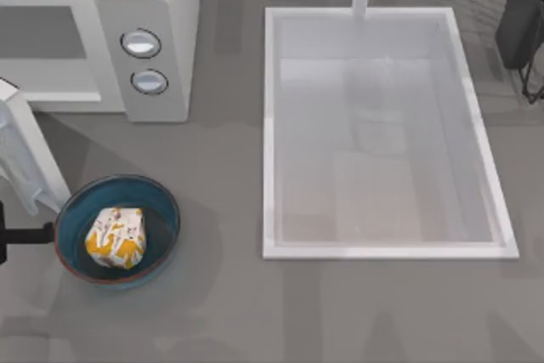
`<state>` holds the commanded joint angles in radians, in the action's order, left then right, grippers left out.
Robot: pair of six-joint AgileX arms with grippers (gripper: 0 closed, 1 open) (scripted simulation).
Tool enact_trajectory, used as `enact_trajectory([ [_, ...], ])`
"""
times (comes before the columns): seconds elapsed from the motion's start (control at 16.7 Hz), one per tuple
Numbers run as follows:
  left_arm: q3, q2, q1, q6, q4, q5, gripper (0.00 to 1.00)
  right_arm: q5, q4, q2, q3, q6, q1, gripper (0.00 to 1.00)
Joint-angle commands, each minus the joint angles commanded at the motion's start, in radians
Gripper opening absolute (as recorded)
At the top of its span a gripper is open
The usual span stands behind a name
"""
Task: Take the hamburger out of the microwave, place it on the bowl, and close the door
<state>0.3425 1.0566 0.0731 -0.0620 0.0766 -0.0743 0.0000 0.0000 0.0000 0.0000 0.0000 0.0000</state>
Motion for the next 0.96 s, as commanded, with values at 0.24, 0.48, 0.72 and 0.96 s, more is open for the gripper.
enact_trajectory([
  [0.24,0.033,0.044,0.0,0.001,-0.018,-0.002,0.0,0.0,0.0,0.0,0.0,0.0,0.0,1.0],
  [0.48,0.144,0.238,-0.013,0.008,-0.092,0.006,0.0,0.0,0.0,0.0,0.0,0.0,0.0,1.0],
  [0.72,0.26,0.449,-0.03,0.017,-0.175,0.016,0.0,0.0,0.0,0.0,0.0,0.0,0.0,1.0],
  [0.96,0.305,0.512,-0.036,0.021,-0.207,0.02,0.0,0.0,0.0,0.0,0.0,0.0,0.0,1.0],
])
